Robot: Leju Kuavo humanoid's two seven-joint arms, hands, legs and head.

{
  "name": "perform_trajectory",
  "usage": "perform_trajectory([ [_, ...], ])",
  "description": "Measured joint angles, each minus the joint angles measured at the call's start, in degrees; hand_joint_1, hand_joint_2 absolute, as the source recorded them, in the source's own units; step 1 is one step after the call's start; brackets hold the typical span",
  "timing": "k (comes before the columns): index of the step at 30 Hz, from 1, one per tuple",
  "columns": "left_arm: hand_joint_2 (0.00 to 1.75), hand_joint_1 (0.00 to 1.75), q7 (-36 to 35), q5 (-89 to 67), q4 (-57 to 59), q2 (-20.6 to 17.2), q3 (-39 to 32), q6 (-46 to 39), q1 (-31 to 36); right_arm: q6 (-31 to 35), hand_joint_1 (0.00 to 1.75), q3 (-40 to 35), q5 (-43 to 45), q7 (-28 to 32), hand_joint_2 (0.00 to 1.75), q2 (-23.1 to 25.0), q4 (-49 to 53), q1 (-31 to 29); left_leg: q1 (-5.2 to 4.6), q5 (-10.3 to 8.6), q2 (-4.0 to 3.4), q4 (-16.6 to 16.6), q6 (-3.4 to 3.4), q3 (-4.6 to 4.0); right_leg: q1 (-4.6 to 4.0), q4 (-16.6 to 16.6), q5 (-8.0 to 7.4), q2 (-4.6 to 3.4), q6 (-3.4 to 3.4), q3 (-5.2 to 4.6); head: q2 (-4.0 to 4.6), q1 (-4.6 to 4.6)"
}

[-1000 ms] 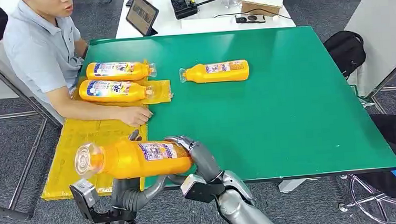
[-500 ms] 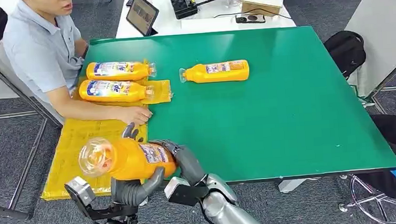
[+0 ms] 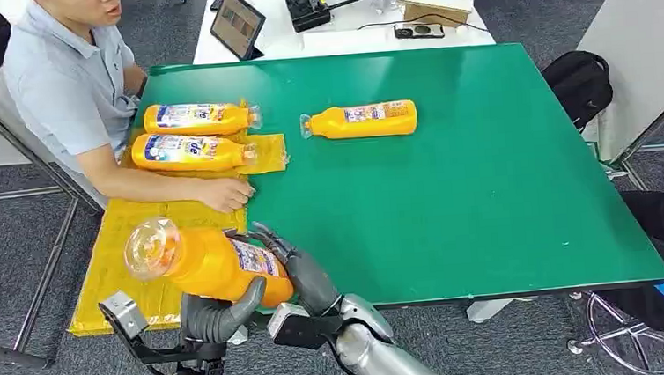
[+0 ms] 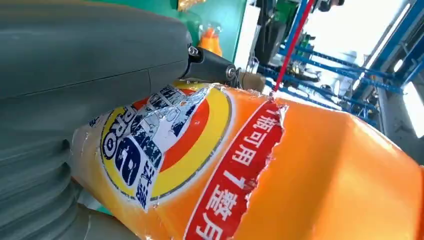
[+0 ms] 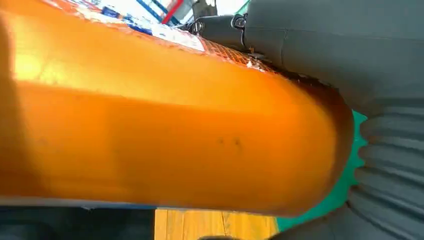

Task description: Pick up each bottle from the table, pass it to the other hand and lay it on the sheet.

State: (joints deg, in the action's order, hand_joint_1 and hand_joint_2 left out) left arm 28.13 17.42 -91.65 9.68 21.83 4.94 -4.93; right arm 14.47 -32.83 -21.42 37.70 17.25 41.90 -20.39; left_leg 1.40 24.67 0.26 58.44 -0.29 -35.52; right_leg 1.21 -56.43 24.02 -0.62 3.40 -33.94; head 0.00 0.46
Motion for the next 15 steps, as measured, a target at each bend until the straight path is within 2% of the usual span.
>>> perform_trajectory([
  [9,1.75,1.75,-0.3,-0.1,0.1,-0.7,-0.4,2.7,-0.1,3.4,0.0,-0.7,1.9,0.4,0.0,-1.0,4.2,3.1,0.0,0.0,0.0,0.0,0.0,0.0,0.0,0.0,0.0,0.0,0.0,0.0,0.0,0.0],
  [15,1.75,1.75,-1.1,-9.6,1.1,-1.9,-2.4,-1.3,1.1,11.1,0.0,-0.9,4.5,0.4,0.0,-3.7,11.9,6.2,0.0,0.0,0.0,0.0,0.0,0.0,0.0,0.0,0.0,0.01,0.0,0.01,0.0,-0.02],
])
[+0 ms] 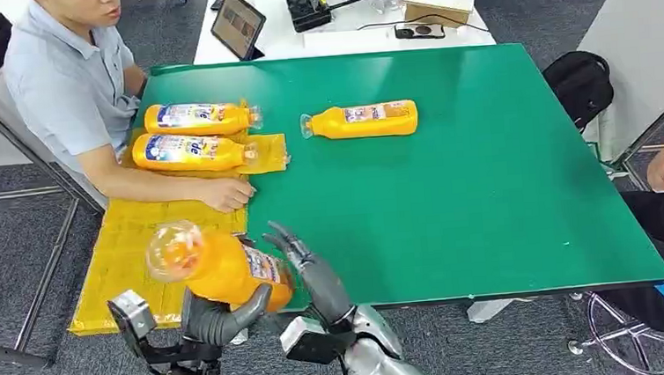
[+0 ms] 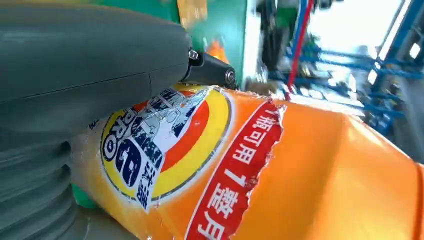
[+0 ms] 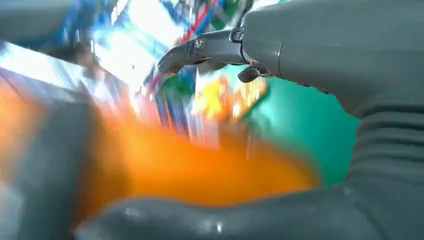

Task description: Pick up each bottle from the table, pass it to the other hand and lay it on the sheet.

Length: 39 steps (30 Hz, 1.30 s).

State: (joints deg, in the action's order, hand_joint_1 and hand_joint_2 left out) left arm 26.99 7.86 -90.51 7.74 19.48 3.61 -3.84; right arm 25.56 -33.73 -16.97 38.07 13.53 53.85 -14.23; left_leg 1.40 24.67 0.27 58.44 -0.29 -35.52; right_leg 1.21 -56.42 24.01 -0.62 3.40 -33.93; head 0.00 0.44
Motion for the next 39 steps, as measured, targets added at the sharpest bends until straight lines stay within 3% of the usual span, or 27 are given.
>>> perform_trajectory([
  [5,1.75,1.75,-1.6,-5.4,1.9,-1.4,-3.4,-2.7,2.5,7.8,0.0,1.1,2.1,0.0,0.0,-1.8,6.0,1.6,0.01,-0.01,0.0,0.0,0.0,0.01,0.0,0.0,0.0,0.0,0.0,0.01,0.0,0.02],
  [18,1.75,1.75,-3.4,-8.0,5.7,-3.9,-9.1,-5.0,7.3,7.7,0.0,3.4,2.9,0.0,0.0,-3.5,10.4,2.6,0.0,-0.02,0.01,0.0,0.01,-0.02,0.0,0.0,0.0,0.0,0.0,-0.02,0.0,0.02],
  [22,1.75,1.75,-5.1,-26.3,10.4,-4.7,-9.5,-16.5,12.6,6.0,0.0,3.4,2.7,0.0,0.0,-3.4,10.4,2.5,0.01,-0.08,0.02,0.0,-0.02,-0.01,-0.01,0.0,-0.02,0.01,0.0,0.0,0.0,0.0],
  [25,1.75,1.75,-7.3,-40.4,16.6,-5.3,-9.3,-20.5,18.5,4.2,0.0,3.4,2.1,0.0,0.0,-3.0,10.3,2.1,0.01,-0.19,0.09,0.0,-0.04,-0.01,-0.01,-0.1,-0.04,0.05,-0.01,0.02,0.0,0.07],
  [39,1.75,1.75,-13.3,-69.0,46.2,-6.5,-3.3,-23.7,37.4,-0.2,0.0,2.6,1.6,0.0,0.0,-1.9,10.0,1.5,0.01,-0.21,0.03,0.0,-0.07,-0.05,-0.01,-0.1,-0.15,0.03,-0.14,-0.06,0.0,0.02],
])
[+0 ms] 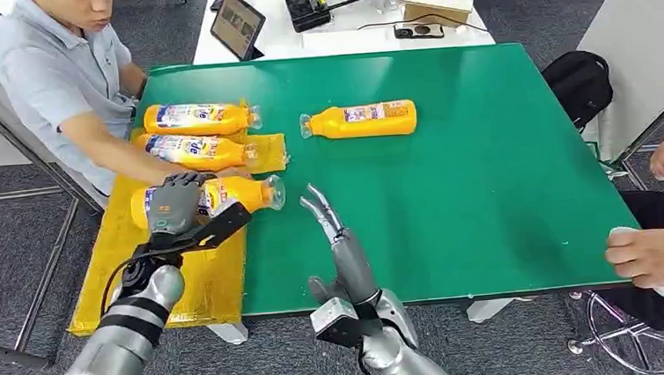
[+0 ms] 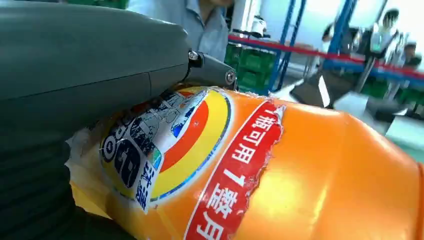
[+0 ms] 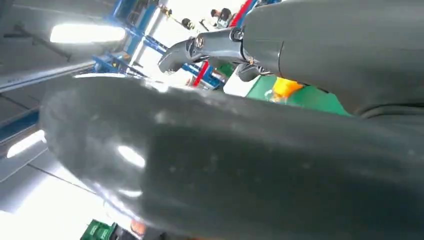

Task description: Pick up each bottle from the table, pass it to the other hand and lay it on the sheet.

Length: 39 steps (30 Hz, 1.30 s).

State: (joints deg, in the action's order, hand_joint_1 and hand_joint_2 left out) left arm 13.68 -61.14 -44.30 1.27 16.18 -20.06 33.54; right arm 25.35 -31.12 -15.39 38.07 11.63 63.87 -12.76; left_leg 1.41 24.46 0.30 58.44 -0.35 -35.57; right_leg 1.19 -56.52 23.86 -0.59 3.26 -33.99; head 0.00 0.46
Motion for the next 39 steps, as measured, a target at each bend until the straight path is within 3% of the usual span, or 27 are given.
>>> perform_trajectory([
  [8,1.75,1.75,-0.8,-5.1,12.5,-0.1,4.0,9.3,6.3,-0.2,0.0,-0.7,1.2,0.0,0.0,0.0,0.0,0.0,0.0,0.0,0.01,0.0,0.0,-0.02,0.01,0.0,0.0,-0.01,0.0,0.0,0.0,0.0],
  [10,1.75,1.61,-1.0,-5.4,14.0,-0.1,4.6,9.5,7.1,-0.2,0.0,-0.7,1.3,0.0,0.0,0.0,0.0,0.0,-0.01,0.0,0.0,0.0,0.0,-0.03,0.01,0.0,0.0,0.0,0.0,0.0,0.0,0.0],
  [14,1.75,1.59,-1.5,-6.5,15.8,-0.3,5.7,10.8,8.0,-0.2,0.0,-0.7,1.5,0.0,0.0,0.0,0.0,0.0,0.0,0.0,0.01,0.0,-0.01,-0.04,0.0,0.0,0.01,0.0,0.0,0.0,0.0,-0.02],
  [15,1.75,1.55,-1.8,-6.9,16.0,-0.3,6.0,11.3,8.1,-0.2,0.0,-0.7,1.6,0.0,0.0,0.0,0.0,0.0,0.0,0.0,0.01,0.0,-0.01,-0.04,0.0,0.0,0.0,0.0,0.0,-0.01,0.0,0.0],
  [16,1.75,1.1,-2.2,-7.1,16.3,-0.4,6.4,12.0,8.3,-0.2,0.0,-0.7,1.7,0.0,0.0,-0.1,0.0,0.0,0.0,0.0,0.01,0.0,-0.01,-0.04,0.0,0.0,0.0,0.0,0.0,-0.01,0.0,-0.02],
  [23,1.75,1.1,-3.6,-4.7,18.4,-0.3,6.7,18.7,9.9,-0.3,0.0,-0.8,1.6,0.0,0.0,-0.1,-0.2,-0.1,0.0,0.0,0.01,0.0,-0.01,-0.01,0.01,0.0,0.0,0.01,0.0,0.04,0.0,0.0],
  [24,1.75,0.61,-3.6,-4.6,18.5,-0.2,6.7,18.8,10.0,-0.3,0.0,-0.8,1.6,0.0,0.0,-0.1,-0.2,-0.1,0.0,0.0,0.01,0.0,0.0,-0.01,0.01,0.0,0.0,0.01,0.0,0.04,0.0,0.0],
  [25,1.75,0.24,-3.6,-4.6,18.7,-0.2,6.7,18.9,10.1,-0.3,0.0,-0.8,1.6,0.0,0.0,-0.1,-0.2,-0.1,0.0,0.0,0.01,0.0,0.0,-0.01,0.01,0.0,0.0,0.01,0.0,0.04,0.0,0.0],
  [26,1.75,0.0,-3.6,-4.6,18.8,-0.2,6.7,18.9,10.2,-0.3,0.0,-0.8,1.6,0.0,0.0,-0.1,-0.2,-0.2,0.0,0.0,0.01,0.0,0.0,-0.01,0.01,0.0,0.0,0.01,0.0,0.05,0.0,0.0],
  [29,1.75,0.0,-3.4,-3.1,19.0,-0.1,6.6,20.2,10.4,-0.2,0.0,-0.8,1.7,0.0,0.0,-0.1,-0.2,-0.3,0.0,0.0,0.01,0.0,0.0,0.0,0.01,0.0,0.0,0.01,0.0,0.04,0.0,0.0],
  [39,1.75,0.0,4.9,11.0,19.5,1.4,1.5,36.8,12.1,0.5,0.0,-2.1,3.4,0.0,0.0,-0.2,-1.6,-2.0,-0.01,-0.01,0.05,0.0,0.0,0.04,0.01,0.0,0.0,0.03,0.0,0.09,0.0,0.0],
])
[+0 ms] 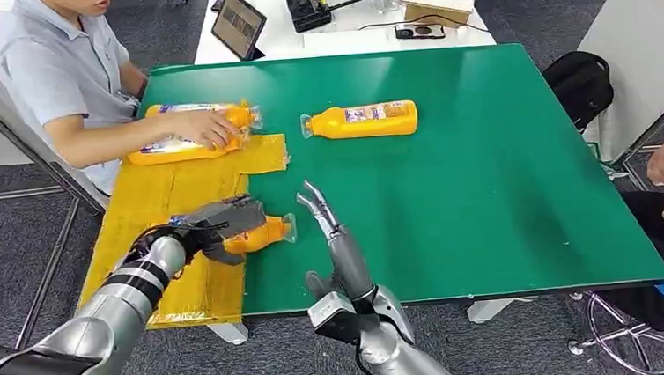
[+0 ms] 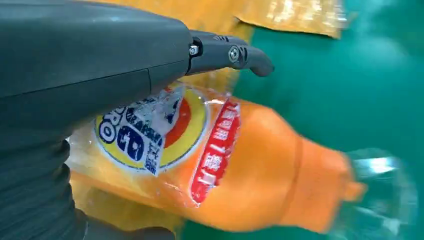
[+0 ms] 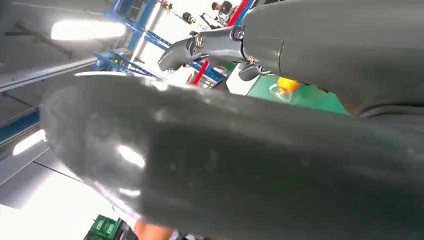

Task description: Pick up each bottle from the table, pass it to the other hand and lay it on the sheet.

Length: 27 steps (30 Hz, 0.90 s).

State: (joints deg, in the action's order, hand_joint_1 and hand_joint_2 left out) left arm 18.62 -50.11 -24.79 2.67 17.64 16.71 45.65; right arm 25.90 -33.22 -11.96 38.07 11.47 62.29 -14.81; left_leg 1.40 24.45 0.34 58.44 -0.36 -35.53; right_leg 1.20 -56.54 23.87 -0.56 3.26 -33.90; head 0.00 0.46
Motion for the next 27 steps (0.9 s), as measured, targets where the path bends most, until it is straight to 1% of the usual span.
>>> perform_trajectory([
  [5,1.75,0.0,3.2,9.4,-0.4,0.2,-2.8,4.4,0.0,0.9,0.0,-1.5,1.5,0.0,0.0,-0.3,-0.6,-0.8,0.0,0.0,-0.04,0.0,0.0,0.0,0.0,0.0,0.0,-0.02,0.0,-0.02,0.0,0.0],
  [9,1.75,0.0,5.1,14.5,-2.1,0.3,-4.6,4.2,0.0,1.2,0.0,-2.3,2.1,0.0,0.0,-0.7,-0.9,-1.1,0.0,0.0,-0.03,0.0,0.0,-0.02,0.0,0.0,0.0,-0.02,0.0,-0.04,0.0,0.0],
  [12,1.75,0.0,7.8,19.4,-5.4,0.6,-5.9,0.3,-1.4,1.4,0.0,-2.6,2.5,0.0,0.0,-1.0,-0.9,-1.1,0.0,0.0,-0.03,0.0,0.0,-0.02,0.0,0.0,0.0,-0.02,0.0,-0.05,0.0,0.0],
  [13,1.75,0.0,8.9,22.4,-8.3,0.9,-6.8,-2.3,-2.6,1.6,0.0,-2.7,2.5,0.0,0.0,-1.0,-0.9,-1.1,0.0,0.0,-0.03,0.0,0.0,-0.03,0.0,0.0,0.0,-0.02,0.0,-0.06,0.0,-0.02],
  [16,1.75,0.0,9.1,31.9,-16.1,2.2,-9.1,-8.0,-5.8,2.9,0.0,-3.0,2.1,0.0,0.0,-1.3,-0.9,-1.1,0.0,0.01,-0.03,0.0,0.0,-0.05,0.0,0.0,0.0,-0.02,0.0,-0.06,0.0,-0.02],
  [17,1.75,0.0,9.1,35.7,-19.5,2.8,-10.0,-10.1,-7.5,3.6,0.0,-3.2,2.0,0.0,1.75,-1.3,-0.9,-1.1,0.0,0.01,-0.04,0.0,0.0,-0.05,0.0,0.0,0.0,-0.04,0.0,-0.09,0.0,-0.02],
  [22,1.75,0.0,8.6,42.4,-28.9,4.6,-12.3,-13.8,-12.1,6.1,0.0,-3.6,1.4,0.0,1.75,-1.4,-0.9,-1.1,0.0,0.01,-0.04,0.0,0.0,-0.07,0.0,0.0,0.01,-0.03,0.0,-0.07,0.0,0.0],
  [25,1.75,0.0,10.0,50.0,-36.9,5.9,-13.0,-20.2,-18.1,9.0,0.0,-3.7,0.9,0.0,1.75,-1.9,0.7,0.4,-0.01,0.04,-0.08,0.0,0.01,-0.04,0.0,0.0,0.01,-0.06,0.0,-0.08,0.0,0.02],
  [27,1.75,0.0,12.0,54.8,-44.5,6.5,-13.1,-25.1,-25.3,10.0,0.0,-3.4,-1.8,0.0,1.75,-2.9,2.9,2.8,-0.03,0.19,-0.14,0.0,-0.1,0.01,0.02,0.0,0.06,-0.11,-0.01,-0.08,0.0,-0.02],
])
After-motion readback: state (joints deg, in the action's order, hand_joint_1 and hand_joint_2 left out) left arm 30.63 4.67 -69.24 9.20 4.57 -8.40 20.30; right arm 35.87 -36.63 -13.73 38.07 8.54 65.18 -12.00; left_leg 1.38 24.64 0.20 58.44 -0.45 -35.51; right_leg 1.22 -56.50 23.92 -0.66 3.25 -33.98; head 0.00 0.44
